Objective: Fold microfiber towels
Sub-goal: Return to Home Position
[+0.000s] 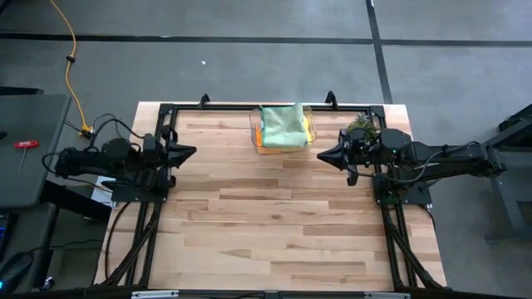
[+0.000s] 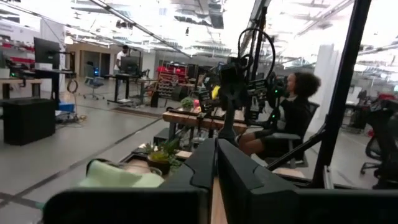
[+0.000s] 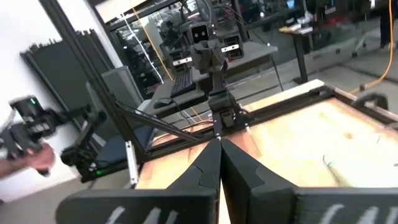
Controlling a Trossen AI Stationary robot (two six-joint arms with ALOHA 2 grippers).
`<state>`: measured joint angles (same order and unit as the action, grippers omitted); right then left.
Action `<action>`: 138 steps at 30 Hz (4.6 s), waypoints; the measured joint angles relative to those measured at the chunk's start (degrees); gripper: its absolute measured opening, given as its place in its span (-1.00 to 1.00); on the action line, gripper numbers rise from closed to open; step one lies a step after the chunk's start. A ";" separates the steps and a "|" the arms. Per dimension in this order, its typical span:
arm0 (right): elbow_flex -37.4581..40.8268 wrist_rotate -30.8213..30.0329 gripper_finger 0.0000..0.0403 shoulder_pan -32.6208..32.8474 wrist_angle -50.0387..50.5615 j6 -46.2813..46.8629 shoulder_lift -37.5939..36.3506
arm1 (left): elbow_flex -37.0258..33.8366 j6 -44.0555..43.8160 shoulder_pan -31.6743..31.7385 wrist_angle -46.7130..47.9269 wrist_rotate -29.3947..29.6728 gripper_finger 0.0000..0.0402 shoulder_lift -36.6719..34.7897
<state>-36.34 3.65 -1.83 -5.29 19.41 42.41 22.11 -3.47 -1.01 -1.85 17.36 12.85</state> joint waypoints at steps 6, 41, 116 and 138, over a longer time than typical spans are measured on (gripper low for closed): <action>0.00 -0.01 -1.00 0.00 2.48 3.07 -0.02 | -9.35 -4.85 3.11 -2.12 -2.69 -1.00 -8.26; 19.12 1.72 -1.00 -0.02 0.29 7.75 -20.00 | -21.42 -14.91 15.40 1.18 -15.18 -1.00 -10.50; 35.65 -3.25 -1.00 -0.02 4.93 -2.96 -40.87 | -21.42 -14.90 15.38 1.14 -15.05 -0.97 -10.50; 35.65 -3.25 -1.00 -0.02 4.95 -2.94 -40.87 | -21.40 -14.86 15.38 1.13 -15.05 -0.97 -10.49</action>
<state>-0.69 0.40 -1.85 -0.34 16.47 1.54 0.71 -18.33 14.38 -0.72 2.31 2.35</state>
